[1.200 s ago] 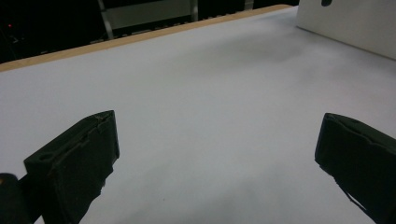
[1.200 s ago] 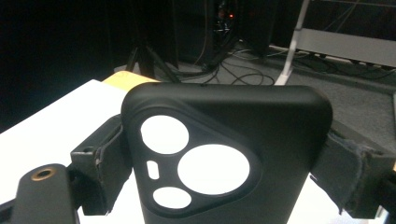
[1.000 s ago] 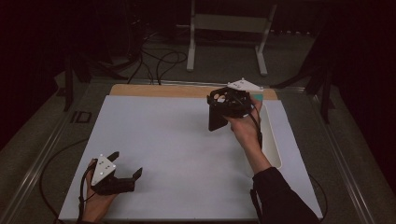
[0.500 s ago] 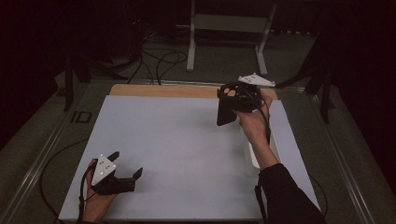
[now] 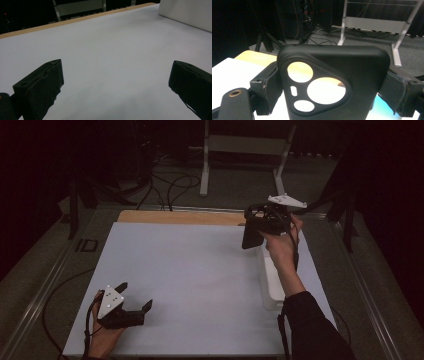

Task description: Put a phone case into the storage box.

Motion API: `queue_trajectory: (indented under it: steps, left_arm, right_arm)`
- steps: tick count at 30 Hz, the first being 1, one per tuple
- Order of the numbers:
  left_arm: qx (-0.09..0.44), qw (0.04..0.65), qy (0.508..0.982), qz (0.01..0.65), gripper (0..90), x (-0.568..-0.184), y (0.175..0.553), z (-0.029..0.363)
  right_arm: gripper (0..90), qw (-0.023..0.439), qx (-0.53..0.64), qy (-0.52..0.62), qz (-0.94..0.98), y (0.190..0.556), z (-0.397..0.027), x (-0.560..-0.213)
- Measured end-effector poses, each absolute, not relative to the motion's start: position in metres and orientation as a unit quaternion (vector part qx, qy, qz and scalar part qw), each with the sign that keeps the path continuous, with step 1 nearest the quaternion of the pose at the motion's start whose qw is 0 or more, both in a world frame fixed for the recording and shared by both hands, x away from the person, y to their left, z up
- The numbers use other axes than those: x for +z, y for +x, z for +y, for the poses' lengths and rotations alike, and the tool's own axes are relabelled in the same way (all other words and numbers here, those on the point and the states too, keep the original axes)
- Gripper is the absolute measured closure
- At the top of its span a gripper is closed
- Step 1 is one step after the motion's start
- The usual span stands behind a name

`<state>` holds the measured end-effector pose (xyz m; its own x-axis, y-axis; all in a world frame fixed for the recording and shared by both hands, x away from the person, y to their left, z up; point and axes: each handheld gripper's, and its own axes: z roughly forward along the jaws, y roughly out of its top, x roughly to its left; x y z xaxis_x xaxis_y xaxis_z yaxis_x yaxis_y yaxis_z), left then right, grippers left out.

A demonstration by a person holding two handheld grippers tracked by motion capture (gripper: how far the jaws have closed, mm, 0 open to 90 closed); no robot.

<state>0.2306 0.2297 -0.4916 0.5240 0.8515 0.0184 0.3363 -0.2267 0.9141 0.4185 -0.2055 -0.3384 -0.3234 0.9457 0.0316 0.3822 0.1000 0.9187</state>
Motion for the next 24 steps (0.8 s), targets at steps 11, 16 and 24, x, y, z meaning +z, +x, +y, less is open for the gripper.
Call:
queue_trajectory:
  steps: [11, 16, 24]
  left_arm:
    - [0.273, 0.472, 0.734, 0.404, 0.2, -0.492, 0.231, 0.23]
    - [0.274, 0.473, 0.733, 0.405, 0.2, -0.492, 0.23, 0.23]
    - [0.275, 0.473, 0.732, 0.405, 0.2, -0.491, 0.23, 0.231]
  right_arm:
    - [13.8, 0.323, 0.44, 0.518, 0.658, 0.429, -0.227, -0.341]
    - [13.8, 0.329, 0.431, 0.53, 0.652, 0.434, -0.236, -0.344]
    - [13.8, 0.34, 0.419, 0.542, 0.645, 0.439, -0.245, -0.345]
